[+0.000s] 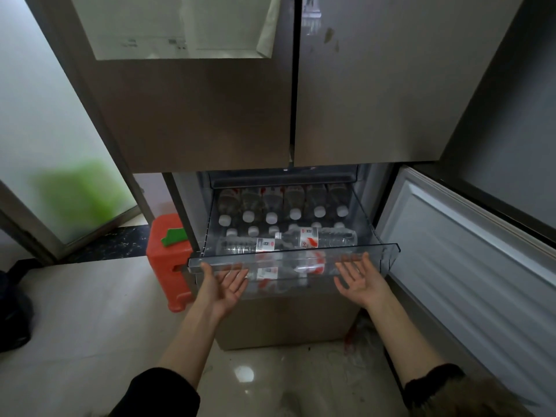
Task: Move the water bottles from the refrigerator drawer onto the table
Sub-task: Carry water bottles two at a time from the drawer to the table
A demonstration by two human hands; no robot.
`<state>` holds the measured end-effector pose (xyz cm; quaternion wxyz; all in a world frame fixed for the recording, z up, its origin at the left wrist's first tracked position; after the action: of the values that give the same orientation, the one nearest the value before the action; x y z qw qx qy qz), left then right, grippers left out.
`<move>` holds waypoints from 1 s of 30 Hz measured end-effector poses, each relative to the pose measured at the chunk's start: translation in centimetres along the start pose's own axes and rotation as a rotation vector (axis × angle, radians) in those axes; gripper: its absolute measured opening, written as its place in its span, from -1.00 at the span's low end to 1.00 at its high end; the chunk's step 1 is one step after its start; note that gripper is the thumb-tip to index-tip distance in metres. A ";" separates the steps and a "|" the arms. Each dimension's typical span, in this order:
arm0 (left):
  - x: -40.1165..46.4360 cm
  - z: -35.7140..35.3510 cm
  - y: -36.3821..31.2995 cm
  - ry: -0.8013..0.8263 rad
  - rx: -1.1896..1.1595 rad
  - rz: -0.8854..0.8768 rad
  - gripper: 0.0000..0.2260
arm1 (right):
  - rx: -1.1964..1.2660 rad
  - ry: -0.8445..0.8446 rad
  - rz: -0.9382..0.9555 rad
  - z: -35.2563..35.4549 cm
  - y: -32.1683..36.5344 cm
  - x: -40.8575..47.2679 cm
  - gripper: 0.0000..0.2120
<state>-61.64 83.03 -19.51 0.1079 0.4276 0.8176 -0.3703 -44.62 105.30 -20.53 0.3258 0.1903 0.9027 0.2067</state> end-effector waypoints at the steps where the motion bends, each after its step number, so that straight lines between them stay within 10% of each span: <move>1: -0.1 0.1 -0.1 0.004 0.010 0.008 -0.40 | -0.012 -0.003 0.004 0.0 0.1 -0.1 -0.75; 8: -0.9 1.0 -1.3 0.089 0.402 0.202 -0.52 | -0.319 -0.034 -0.010 0.7 1.5 -0.3 -0.77; 14: -0.7 -2.7 -4.3 0.248 0.839 0.110 -0.68 | -1.079 -0.148 0.016 -0.5 4.8 -0.7 -0.64; 30: 9.2 -9.0 -4.3 0.298 1.516 0.030 -0.70 | -1.642 0.251 0.024 -8.1 6.4 10.9 -0.72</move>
<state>-69.34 93.49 -15.57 -0.3204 0.4409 0.3408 -0.7660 -56.52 113.88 -17.19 0.2557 -0.1227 0.4922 0.8230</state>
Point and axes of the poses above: each hand's wrist, its own x-axis towards the middle knuckle, its own z-axis out of the back of the hand, y = z × x, the point moved 6 cm from there along x, towards the middle knuckle, and after that the axes turned 11 degrees about y, right-handed, at the moved point
